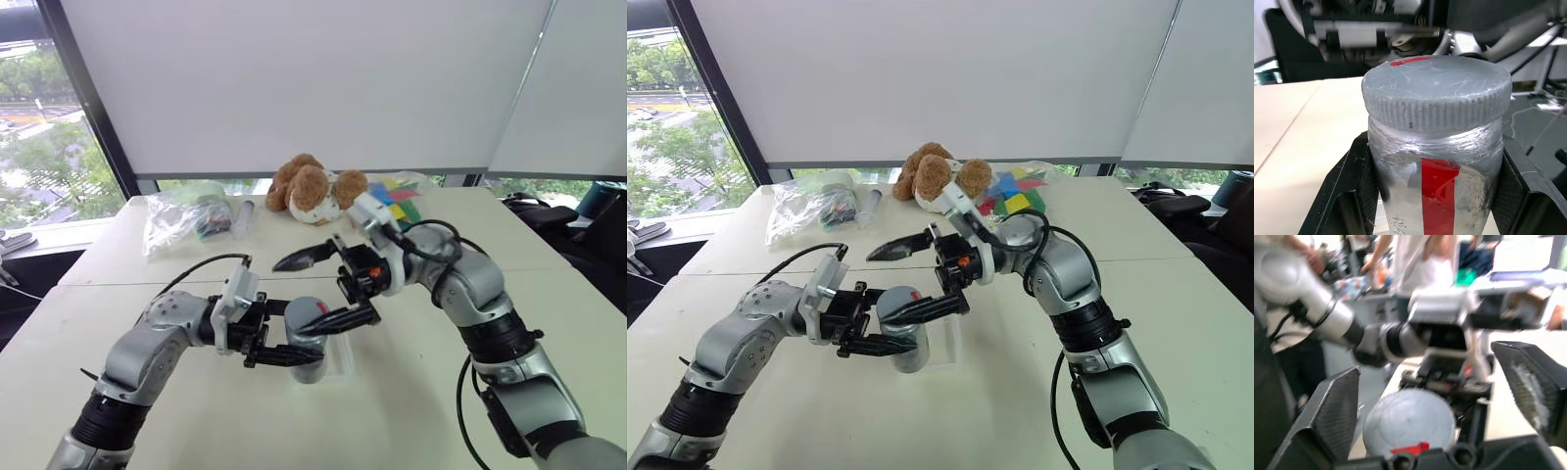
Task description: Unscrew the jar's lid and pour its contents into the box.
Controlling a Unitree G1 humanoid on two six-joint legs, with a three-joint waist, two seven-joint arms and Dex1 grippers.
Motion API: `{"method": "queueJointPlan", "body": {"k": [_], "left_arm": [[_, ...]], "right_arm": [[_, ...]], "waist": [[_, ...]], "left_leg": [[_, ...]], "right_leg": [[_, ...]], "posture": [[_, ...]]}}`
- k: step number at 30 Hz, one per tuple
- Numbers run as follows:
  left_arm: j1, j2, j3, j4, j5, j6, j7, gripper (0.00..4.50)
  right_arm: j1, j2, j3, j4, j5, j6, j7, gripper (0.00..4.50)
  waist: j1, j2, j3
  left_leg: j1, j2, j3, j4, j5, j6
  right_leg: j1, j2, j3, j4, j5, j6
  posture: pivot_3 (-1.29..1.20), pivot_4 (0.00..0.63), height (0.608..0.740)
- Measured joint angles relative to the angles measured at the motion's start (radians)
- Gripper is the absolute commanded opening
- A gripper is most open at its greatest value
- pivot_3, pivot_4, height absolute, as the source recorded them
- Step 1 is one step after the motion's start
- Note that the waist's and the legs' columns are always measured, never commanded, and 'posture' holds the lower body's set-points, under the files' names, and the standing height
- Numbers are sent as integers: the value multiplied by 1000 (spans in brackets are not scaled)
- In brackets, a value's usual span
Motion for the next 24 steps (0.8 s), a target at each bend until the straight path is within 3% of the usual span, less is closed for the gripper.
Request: {"method": "queueJointPlan", "body": {"k": [6,13,24], "left_arm": [[16,-16,43,37,42,-28,113,2281],[15,-61,36,56,85,-46,187,2281],[21,-70,19,43,88,-42,192,2281]], "right_arm": [[91,-49,-61,-108,29,112,-137,4454],[135,-12,-4,-201,-40,158,-331,4454],[96,51,26,-126,-94,138,-395,4454]], "waist": [[1,0,0],[-1,0,0],[-1,0,0]], "left_leg": [[0,0,0,0,0,0],[0,0,0,0,0,0],[0,0,0,0,0,0]], "right_leg": [[0,0,0,0,0,0],[-1,0,0,1,0,0],[-1,0,0,1,0,0]], "posture": [[0,150,740],[0,150,740],[0,150,740]]}}
